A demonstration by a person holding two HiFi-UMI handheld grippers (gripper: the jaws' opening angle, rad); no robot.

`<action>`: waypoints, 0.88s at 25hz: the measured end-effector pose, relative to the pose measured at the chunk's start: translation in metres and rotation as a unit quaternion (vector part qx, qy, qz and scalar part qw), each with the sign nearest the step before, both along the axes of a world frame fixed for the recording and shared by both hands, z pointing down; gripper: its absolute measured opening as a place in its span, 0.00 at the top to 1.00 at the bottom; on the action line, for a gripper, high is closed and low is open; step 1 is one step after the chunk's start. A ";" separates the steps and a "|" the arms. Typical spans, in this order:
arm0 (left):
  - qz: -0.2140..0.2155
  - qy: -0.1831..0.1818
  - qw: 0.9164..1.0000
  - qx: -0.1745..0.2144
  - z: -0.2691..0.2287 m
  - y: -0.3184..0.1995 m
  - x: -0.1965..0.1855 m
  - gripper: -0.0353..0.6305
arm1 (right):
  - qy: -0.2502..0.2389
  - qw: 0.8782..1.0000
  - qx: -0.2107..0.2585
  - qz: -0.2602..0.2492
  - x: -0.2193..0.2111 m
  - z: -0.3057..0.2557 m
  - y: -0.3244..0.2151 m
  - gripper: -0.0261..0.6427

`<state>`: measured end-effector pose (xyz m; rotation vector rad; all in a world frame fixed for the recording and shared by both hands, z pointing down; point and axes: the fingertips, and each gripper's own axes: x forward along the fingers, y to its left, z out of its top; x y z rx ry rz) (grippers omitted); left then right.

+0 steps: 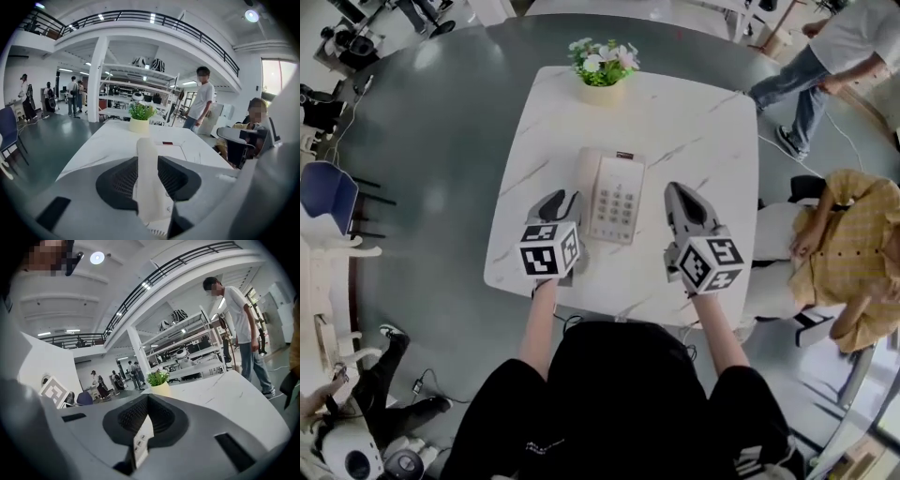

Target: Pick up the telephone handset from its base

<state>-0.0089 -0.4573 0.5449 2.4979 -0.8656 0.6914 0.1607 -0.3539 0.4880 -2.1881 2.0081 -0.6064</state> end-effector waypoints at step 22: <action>0.017 -0.096 0.994 -0.052 0.066 -0.012 0.037 0.62 | -0.022 0.998 -0.031 0.040 0.011 0.035 0.002 0.97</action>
